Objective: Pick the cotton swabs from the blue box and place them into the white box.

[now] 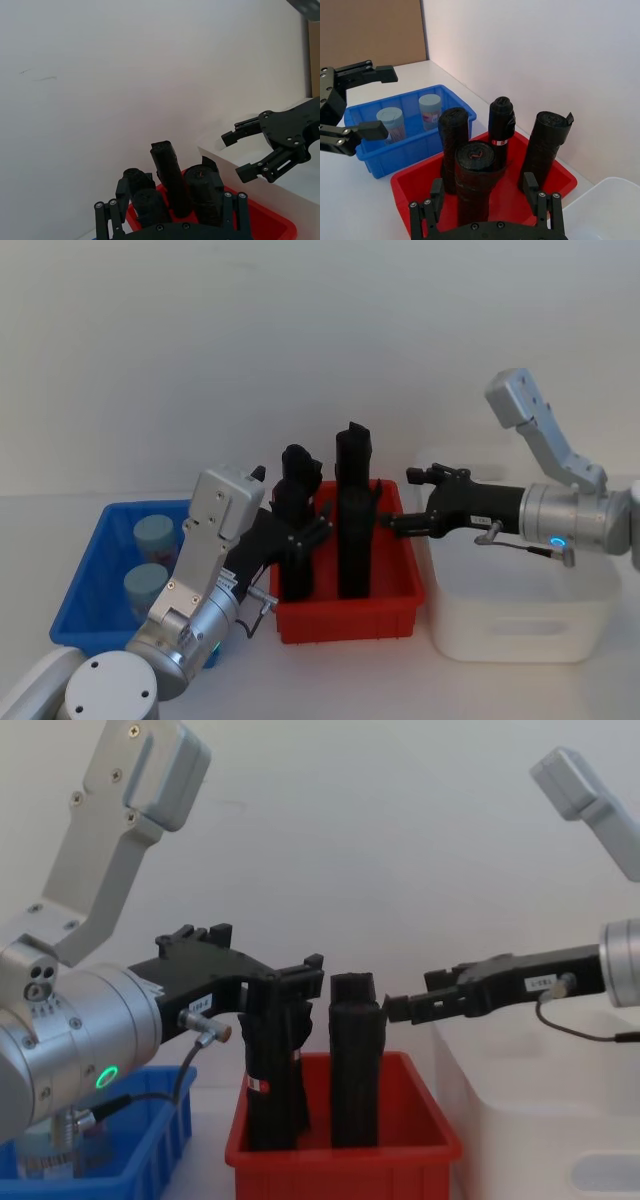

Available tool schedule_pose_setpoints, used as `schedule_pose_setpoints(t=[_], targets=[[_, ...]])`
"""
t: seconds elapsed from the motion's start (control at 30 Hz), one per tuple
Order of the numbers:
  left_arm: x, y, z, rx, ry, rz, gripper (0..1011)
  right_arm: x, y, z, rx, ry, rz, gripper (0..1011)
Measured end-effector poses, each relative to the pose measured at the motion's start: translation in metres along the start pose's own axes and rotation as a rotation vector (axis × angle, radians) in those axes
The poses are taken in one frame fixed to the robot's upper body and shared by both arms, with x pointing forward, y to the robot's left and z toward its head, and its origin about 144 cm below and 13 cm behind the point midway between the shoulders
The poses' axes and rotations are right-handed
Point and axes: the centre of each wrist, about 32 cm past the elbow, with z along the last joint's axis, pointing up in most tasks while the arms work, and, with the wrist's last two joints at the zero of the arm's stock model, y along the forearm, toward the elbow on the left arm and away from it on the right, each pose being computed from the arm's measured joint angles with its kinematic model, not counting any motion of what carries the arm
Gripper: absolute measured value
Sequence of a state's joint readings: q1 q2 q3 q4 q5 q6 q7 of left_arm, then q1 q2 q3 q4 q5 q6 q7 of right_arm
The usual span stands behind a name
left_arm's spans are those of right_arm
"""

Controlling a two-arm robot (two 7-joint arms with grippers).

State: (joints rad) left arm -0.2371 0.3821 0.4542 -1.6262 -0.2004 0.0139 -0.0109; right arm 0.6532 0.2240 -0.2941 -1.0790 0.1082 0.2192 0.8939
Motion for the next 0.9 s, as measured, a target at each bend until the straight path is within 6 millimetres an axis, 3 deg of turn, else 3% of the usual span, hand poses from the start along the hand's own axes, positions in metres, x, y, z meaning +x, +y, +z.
schedule_pose_setpoints(t=[0.9], targets=[[0.000,0.000,0.000,0.000,0.000,0.000,1004,0.000,0.054,0.012,-0.067,-0.011,0.026,1001]])
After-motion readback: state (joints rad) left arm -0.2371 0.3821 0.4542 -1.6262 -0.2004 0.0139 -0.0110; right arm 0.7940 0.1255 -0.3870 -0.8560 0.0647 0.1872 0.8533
